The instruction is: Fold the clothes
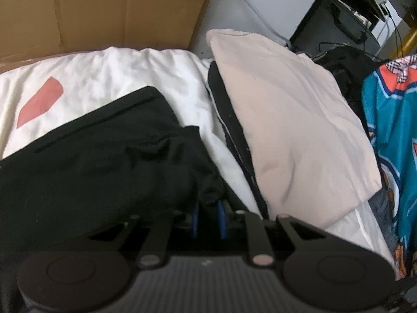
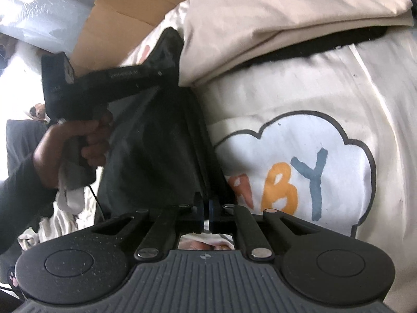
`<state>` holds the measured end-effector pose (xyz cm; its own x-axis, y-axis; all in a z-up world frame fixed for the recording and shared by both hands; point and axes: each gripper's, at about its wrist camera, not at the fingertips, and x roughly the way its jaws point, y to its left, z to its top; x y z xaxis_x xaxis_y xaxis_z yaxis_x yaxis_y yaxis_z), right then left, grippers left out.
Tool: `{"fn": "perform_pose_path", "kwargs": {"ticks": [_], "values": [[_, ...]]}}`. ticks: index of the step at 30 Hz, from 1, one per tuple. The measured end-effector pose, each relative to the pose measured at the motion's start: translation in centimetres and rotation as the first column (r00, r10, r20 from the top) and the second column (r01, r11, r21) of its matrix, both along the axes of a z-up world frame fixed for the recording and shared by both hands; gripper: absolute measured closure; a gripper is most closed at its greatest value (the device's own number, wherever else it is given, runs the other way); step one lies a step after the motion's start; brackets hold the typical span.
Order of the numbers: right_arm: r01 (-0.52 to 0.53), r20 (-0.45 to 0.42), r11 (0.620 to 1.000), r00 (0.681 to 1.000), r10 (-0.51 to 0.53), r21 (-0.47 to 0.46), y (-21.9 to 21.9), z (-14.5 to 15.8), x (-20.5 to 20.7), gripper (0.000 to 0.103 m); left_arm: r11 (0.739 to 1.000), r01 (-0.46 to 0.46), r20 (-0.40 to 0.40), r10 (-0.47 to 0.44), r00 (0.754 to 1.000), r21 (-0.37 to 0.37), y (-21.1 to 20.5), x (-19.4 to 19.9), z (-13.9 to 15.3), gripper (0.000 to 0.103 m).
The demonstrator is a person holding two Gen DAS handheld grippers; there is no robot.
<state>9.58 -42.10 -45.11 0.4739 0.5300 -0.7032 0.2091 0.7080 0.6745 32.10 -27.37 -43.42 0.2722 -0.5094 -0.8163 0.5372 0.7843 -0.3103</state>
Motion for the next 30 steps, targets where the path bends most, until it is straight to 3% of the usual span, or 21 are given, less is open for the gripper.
{"fn": "perform_pose_path", "kwargs": {"ticks": [9, 12, 17, 22, 24, 30], "values": [[-0.089, -0.019, 0.992, 0.996, 0.087, -0.09, 0.4, 1.9, 0.3, 0.096, 0.999, 0.039, 0.037, -0.041, 0.998, 0.033, 5.4, -1.6, 3.4, 0.083], [-0.092, -0.005, 0.988, 0.996, 0.092, -0.128, 0.2, 3.1, 0.3, 0.077, 0.999, -0.007, 0.049, 0.005, 0.999, 0.041, 8.1, -1.9, 4.1, 0.083], [-0.087, 0.003, 0.978, 0.996, 0.089, -0.187, -0.6, 4.7, 0.4, 0.075, 0.993, -0.107, 0.083, 0.103, 0.991, 0.051, 12.4, -1.8, 5.2, 0.071], [-0.099, 0.012, 0.959, 0.994, 0.106, -0.265, -0.3, 5.8, 2.0, 0.074, 0.973, -0.225, 0.103, 0.218, 0.97, 0.051, 16.6, -1.3, 6.0, 0.068], [-0.11, 0.023, 0.948, 0.992, 0.123, -0.3, 0.3, 6.0, 3.0, 0.064, 0.966, -0.253, 0.118, 0.245, 0.962, 0.052, 17.8, -1.2, 6.1, 0.066], [-0.091, 0.031, 0.938, 0.994, 0.108, -0.335, 1.6, 5.9, 5.6, 0.061, 0.925, -0.375, 0.12, 0.366, 0.923, 0.062, 20.4, 0.1, 4.2, 0.064]]}}
